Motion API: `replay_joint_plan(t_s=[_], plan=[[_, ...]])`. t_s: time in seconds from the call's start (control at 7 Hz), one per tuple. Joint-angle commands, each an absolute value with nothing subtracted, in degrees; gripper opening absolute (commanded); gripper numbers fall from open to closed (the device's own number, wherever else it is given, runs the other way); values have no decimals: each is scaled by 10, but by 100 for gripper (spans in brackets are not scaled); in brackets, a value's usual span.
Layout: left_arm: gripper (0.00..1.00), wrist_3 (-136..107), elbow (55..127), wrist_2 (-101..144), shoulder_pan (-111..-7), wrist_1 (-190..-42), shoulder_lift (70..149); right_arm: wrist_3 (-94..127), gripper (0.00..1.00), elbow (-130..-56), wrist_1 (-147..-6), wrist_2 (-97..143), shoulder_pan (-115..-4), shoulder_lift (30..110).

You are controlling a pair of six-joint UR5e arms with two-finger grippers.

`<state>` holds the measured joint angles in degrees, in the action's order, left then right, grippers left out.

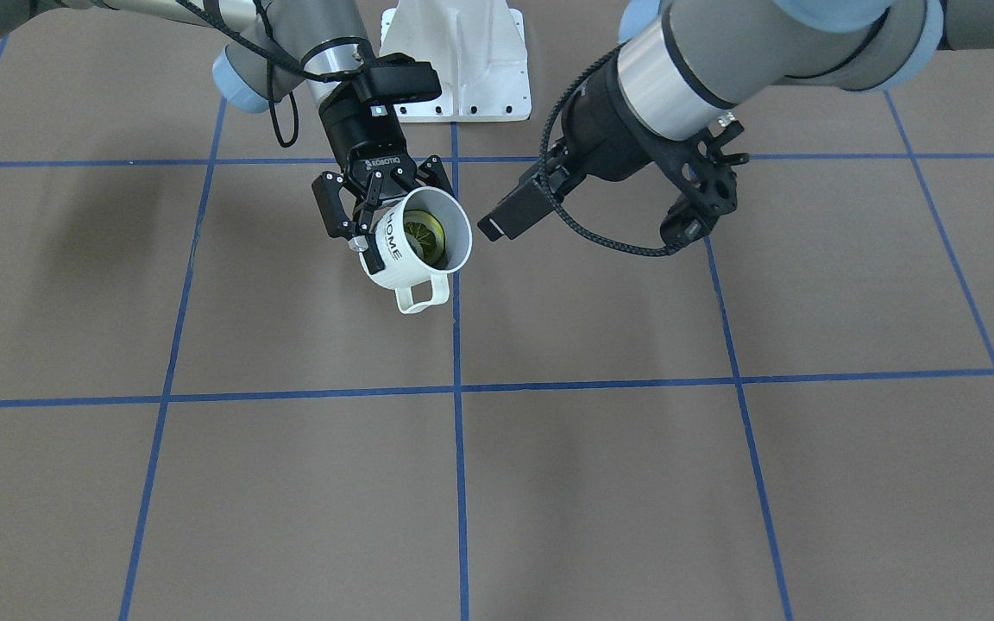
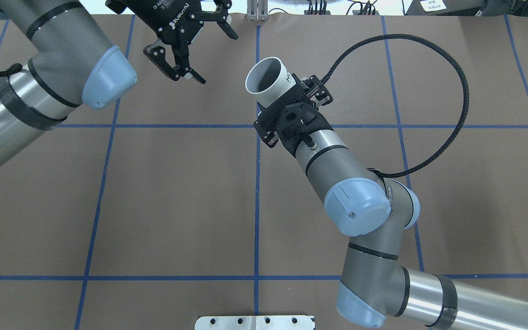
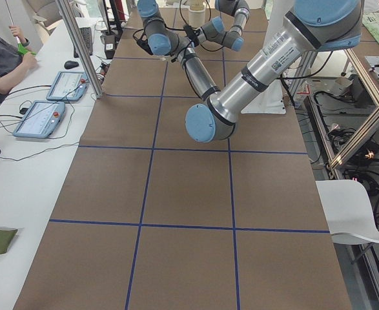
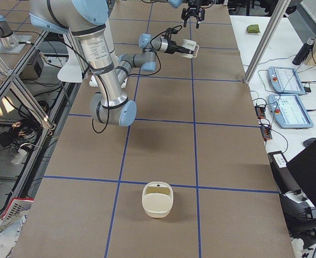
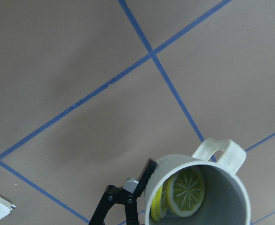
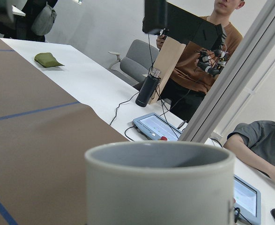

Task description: Left arm hands cup to right arm to dump lemon

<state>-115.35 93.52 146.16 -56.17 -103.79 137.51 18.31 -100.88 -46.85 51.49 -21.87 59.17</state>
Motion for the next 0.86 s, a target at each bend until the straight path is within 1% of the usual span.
replay_joint_plan(t_s=[0.0,0.14,0.43,0.57,0.71], plan=[[100,-955,939,1459,-598,-1036,1321,254,30,-1010,-470,522,-223,605],[100,-858,945,1457,-604,-1036,1277,293,30,-1010,-470,523,-227,617],[100,-691,950,1421,-624,-1035,1214,307,32,-1012,-470,562,-250,630],[100,-618,954,1371,-624,-1035,1184,326,33,-1023,-470,576,-257,649],[100,-493,953,1336,-628,-1031,1142,330,33,-1040,-470,595,-264,669]])
